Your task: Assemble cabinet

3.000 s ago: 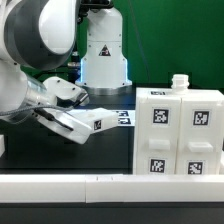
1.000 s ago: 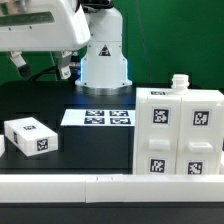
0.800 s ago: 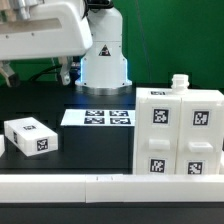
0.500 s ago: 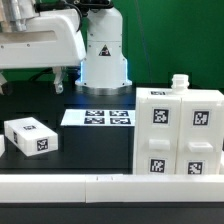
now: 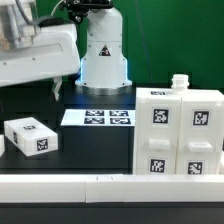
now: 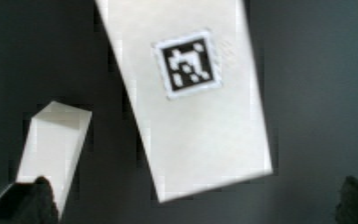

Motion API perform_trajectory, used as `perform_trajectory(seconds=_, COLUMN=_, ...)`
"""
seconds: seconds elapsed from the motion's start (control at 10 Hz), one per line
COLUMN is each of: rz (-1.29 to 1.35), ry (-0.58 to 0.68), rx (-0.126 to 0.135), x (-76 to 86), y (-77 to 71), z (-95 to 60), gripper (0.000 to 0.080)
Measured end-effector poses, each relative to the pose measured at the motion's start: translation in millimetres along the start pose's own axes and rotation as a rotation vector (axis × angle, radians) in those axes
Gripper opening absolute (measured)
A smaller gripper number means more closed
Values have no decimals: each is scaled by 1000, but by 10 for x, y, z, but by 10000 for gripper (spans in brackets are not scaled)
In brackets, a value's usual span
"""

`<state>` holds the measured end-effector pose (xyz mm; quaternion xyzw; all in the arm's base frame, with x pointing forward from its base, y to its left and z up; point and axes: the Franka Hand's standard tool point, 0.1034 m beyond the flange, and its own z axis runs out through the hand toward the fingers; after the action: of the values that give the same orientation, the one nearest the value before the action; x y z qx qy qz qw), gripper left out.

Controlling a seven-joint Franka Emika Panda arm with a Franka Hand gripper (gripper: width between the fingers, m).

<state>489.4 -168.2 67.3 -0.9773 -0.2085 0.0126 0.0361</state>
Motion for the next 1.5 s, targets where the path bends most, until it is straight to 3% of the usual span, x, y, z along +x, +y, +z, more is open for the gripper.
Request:
perform_trajectory(seconds=0.1, rz=-11, ry=21, rx=-24, x=-121, y=-7, z=50, gripper=795)
perform_trajectory(seconds=0.4, rz=-45, ry=-3, rx=-23, x=-164, y=3, z=59, gripper=795)
perform_trajectory(seconds=0.5, rz=-38, ry=-5, rx=-46, x=-202, y=11, z=129, gripper=795)
perform_trajectory(seconds=0.7, rz=-48, ry=-17, rx=-67, x=-220, y=0, z=264, gripper=795)
perform_trajectory(seconds=1.1, rz=-46, ry=-40, rx=-93, x=-284, y=-41, z=514, gripper=795)
perform_trajectory(seconds=1.3, rz=-38, ry=-45, rx=-92, x=-305, y=-36, z=529, gripper=795)
perform_trajectory(seconds=1.5, rz=-35, ry=-45, rx=-92, x=-307, y=-34, z=531, gripper=572)
